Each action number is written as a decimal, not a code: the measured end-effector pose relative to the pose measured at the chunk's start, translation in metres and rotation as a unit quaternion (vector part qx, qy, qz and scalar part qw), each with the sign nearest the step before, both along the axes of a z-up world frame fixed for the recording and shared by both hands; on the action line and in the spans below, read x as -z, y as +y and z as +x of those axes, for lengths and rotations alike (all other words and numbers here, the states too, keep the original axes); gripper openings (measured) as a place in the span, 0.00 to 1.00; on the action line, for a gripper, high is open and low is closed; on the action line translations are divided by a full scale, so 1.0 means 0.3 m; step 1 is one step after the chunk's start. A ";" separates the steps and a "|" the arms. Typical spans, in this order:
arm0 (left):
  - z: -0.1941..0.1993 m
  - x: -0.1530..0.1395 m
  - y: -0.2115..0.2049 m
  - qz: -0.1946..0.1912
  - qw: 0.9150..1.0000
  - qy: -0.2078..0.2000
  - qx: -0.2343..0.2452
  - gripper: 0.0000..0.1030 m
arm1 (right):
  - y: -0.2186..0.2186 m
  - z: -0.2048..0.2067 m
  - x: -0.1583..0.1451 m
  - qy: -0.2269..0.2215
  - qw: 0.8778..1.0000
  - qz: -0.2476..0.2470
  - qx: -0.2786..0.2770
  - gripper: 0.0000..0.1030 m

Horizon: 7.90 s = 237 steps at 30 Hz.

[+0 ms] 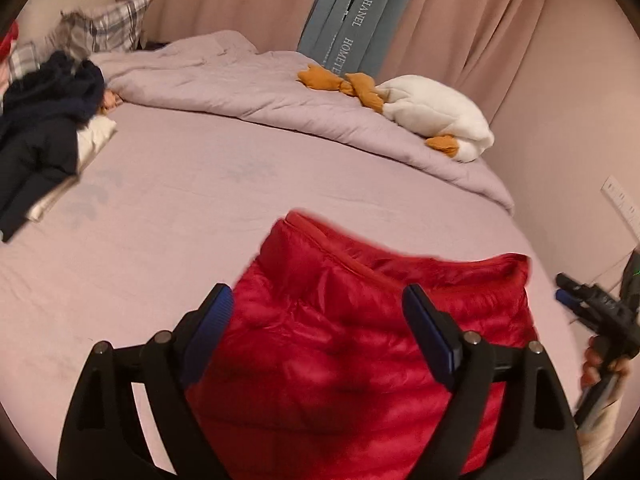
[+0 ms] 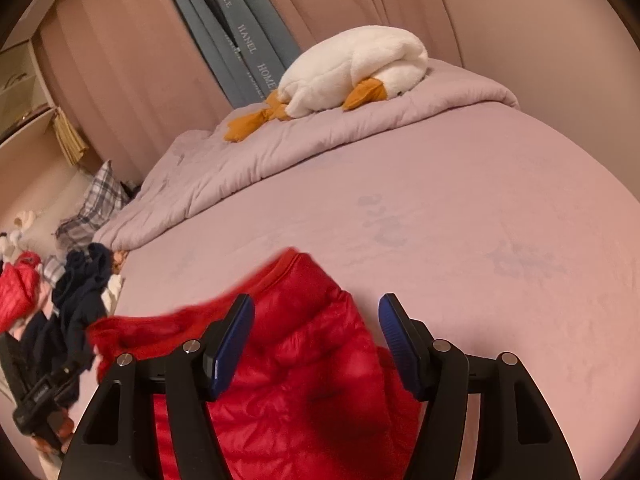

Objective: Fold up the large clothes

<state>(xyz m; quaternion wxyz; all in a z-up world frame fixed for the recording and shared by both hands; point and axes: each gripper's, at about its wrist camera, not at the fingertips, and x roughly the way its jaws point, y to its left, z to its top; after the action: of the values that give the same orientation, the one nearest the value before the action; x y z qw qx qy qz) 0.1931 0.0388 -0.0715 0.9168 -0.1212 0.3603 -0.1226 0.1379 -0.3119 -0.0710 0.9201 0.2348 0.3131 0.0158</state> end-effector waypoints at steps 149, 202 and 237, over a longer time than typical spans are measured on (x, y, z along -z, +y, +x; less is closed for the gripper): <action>-0.309 0.153 0.091 -0.169 0.980 0.099 -0.018 0.26 | 0.092 -0.203 0.160 0.028 0.977 0.129 -0.169 0.29; -0.666 -0.159 -0.103 0.052 0.998 -0.031 -0.010 0.99 | 0.324 -0.482 -0.149 -0.092 0.984 -0.131 -0.078 0.99; -0.640 -0.083 -0.178 0.075 0.997 -0.011 0.029 1.00 | 0.490 -0.442 -0.075 -0.040 0.984 -0.152 -0.082 0.99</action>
<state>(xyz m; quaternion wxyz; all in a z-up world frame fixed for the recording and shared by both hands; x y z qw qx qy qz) 0.0010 -0.0145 -0.0467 0.9234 -0.0400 0.3613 -0.1233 0.0052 -0.1649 -0.0486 0.9523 0.0650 0.2934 0.0531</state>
